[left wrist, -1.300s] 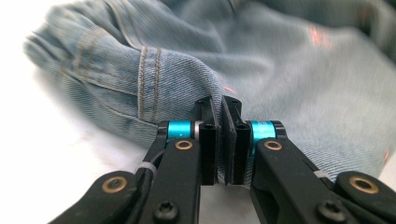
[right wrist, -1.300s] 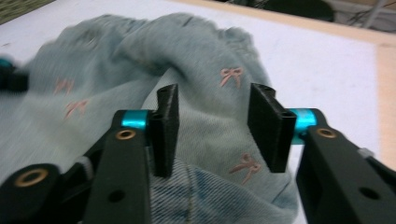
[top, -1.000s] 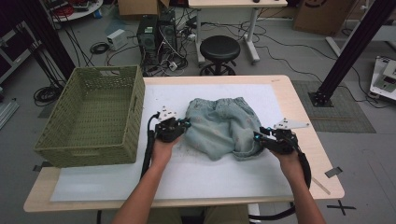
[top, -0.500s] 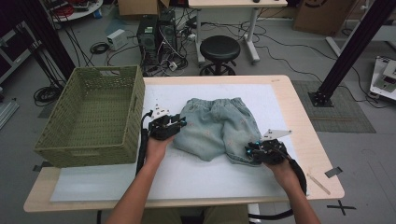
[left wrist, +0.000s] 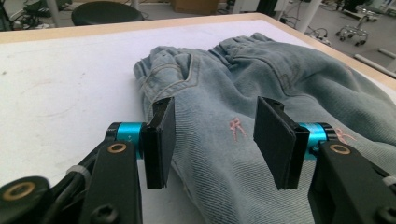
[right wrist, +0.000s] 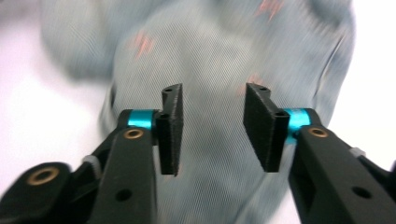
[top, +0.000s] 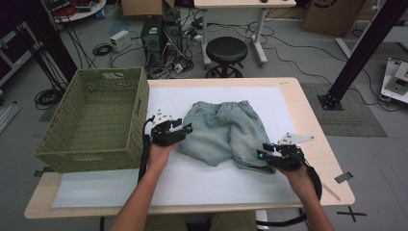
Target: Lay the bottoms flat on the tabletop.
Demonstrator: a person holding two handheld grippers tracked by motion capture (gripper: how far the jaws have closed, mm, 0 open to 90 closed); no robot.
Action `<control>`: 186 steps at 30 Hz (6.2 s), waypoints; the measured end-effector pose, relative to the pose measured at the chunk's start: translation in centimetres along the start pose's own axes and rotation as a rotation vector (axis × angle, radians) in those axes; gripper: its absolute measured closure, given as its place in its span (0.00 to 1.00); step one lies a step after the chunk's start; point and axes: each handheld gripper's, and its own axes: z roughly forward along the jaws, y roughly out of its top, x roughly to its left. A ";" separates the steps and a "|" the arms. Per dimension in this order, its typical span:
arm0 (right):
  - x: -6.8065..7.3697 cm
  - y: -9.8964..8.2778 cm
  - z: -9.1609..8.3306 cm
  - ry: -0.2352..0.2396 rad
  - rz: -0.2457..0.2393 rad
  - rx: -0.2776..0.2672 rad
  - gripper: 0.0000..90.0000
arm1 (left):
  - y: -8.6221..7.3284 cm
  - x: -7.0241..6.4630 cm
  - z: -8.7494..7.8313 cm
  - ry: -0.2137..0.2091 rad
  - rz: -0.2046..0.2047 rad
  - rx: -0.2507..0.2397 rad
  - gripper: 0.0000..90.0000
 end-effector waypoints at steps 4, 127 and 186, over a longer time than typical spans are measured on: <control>-0.4 2.0 1.7 -0.078 0.044 -0.035 0.43 | 0.0 0.0 0.1 -0.015 -0.004 -0.010 0.49; 9.1 2.1 9.1 -0.020 -0.239 0.120 0.96 | -2.0 -3.0 -2.1 -0.019 0.033 -0.019 0.94; 8.2 2.6 3.8 0.123 -0.121 -0.127 0.81 | -1.1 -6.0 0.7 -0.019 0.151 0.064 0.93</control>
